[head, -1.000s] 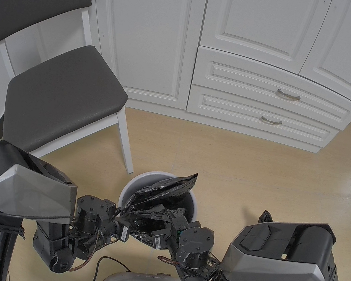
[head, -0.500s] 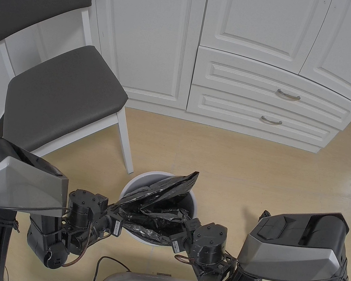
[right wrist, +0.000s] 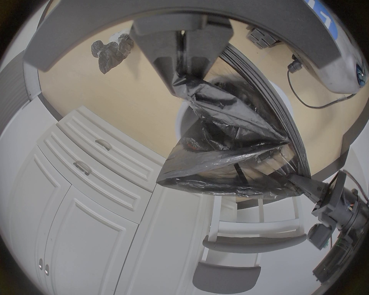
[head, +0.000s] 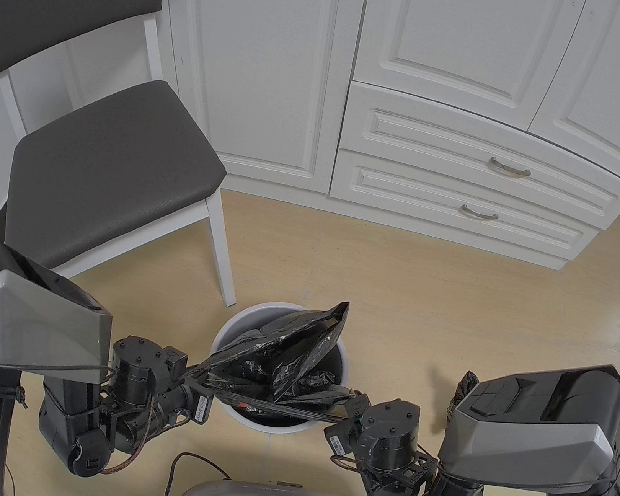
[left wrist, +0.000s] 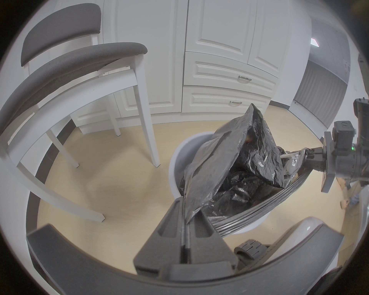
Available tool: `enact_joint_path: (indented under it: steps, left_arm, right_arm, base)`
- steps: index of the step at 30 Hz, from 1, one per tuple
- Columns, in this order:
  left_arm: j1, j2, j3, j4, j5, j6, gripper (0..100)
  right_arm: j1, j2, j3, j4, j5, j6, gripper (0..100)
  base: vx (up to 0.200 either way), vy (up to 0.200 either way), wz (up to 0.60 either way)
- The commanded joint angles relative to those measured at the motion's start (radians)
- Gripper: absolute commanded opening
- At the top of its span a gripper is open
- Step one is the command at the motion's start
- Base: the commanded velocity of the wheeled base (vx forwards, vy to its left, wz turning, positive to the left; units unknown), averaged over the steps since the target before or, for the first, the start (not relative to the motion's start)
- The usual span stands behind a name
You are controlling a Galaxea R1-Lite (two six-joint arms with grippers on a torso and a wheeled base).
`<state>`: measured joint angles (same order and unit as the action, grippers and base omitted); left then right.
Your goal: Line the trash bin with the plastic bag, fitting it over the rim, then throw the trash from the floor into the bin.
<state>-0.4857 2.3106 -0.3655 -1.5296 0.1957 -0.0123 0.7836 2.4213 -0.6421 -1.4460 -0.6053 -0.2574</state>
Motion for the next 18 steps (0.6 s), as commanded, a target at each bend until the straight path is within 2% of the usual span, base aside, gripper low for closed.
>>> enact_joint_path:
  steps: [1, 12, 18]
  left_arm:
    - [0.003, -0.004, 0.034, 0.000, -0.001, 0.026, 0]
    - [0.016, -0.028, 0.102, 0.002, -0.007, 0.097, 0]
    - [0.009, -0.077, 0.128, 0.002, -0.007, 0.104, 0]
  right_arm:
    - [-0.001, 0.001, 0.025, 0.004, -0.005, -0.005, 0]
    - [0.009, -0.030, 0.101, 0.006, -0.002, -0.037, 0]
    - [0.037, -0.033, 0.125, 0.004, -0.002, -0.040, 0]
  base:
    - [0.000, 0.000, 0.00]
    - [0.000, 0.000, 0.00]
    - [0.000, 0.000, 0.00]
